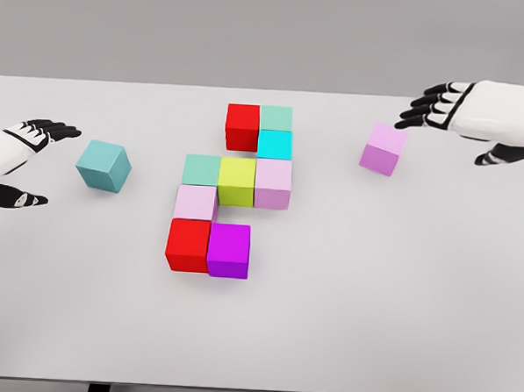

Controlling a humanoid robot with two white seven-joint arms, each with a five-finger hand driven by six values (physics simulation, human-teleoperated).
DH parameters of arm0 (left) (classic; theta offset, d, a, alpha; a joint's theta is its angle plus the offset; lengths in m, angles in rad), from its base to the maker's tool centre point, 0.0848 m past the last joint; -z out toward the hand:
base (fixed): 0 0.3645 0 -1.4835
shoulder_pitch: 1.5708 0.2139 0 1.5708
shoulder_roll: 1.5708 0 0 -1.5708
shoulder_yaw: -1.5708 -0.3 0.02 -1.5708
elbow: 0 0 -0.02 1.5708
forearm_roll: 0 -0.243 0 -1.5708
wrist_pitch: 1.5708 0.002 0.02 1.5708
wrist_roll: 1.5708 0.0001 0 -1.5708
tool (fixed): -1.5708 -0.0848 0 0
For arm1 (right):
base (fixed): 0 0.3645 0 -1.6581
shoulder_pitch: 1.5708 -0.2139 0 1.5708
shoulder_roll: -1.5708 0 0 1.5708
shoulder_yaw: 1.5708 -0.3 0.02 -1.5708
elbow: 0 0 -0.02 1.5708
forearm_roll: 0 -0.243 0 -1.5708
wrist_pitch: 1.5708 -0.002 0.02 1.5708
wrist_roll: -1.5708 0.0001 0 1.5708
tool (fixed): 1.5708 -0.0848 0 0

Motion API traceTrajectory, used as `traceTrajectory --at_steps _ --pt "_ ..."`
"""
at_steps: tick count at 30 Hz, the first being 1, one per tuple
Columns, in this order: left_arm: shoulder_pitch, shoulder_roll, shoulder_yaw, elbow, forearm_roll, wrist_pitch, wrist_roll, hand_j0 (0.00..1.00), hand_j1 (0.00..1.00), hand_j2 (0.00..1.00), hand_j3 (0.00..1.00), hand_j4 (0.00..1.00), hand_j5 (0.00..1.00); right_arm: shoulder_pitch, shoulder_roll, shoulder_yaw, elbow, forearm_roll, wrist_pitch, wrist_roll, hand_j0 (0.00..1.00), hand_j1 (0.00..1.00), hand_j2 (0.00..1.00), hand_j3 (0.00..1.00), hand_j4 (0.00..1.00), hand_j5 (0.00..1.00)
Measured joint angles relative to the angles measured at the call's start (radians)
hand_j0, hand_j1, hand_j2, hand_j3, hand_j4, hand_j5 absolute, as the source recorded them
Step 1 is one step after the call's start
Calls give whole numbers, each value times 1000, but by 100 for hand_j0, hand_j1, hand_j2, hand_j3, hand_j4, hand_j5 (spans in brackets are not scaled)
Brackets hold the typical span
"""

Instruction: Assemble the squares on the desktop into the number 2

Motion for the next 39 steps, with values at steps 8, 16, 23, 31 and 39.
traceTrajectory --at_steps 8,16,23,31,39 --pt "25 -11 30 -11 6 0 -1 100 100 100 100 100 100 -70 19 21 144 135 0 -6 100 100 100 100 100 100" --pt "-112 -14 22 -219 15 438 -333 100 100 100 100 100 100 -192 320 126 328 554 -1 12 100 100 100 100 100 100" --pt "-178 -3 -96 -263 -12 874 -424 100 100 100 100 100 100 -196 405 180 389 590 -1 13 100 100 100 100 100 100" --pt "-360 -3 -306 -266 -73 1044 -433 100 100 100 100 100 100 -210 461 188 480 594 -1 13 100 100 100 100 100 100" --pt "-399 -11 -437 -265 -110 1053 -434 100 100 100 100 100 100 -213 511 191 576 616 -1 13 100 100 100 100 100 100"
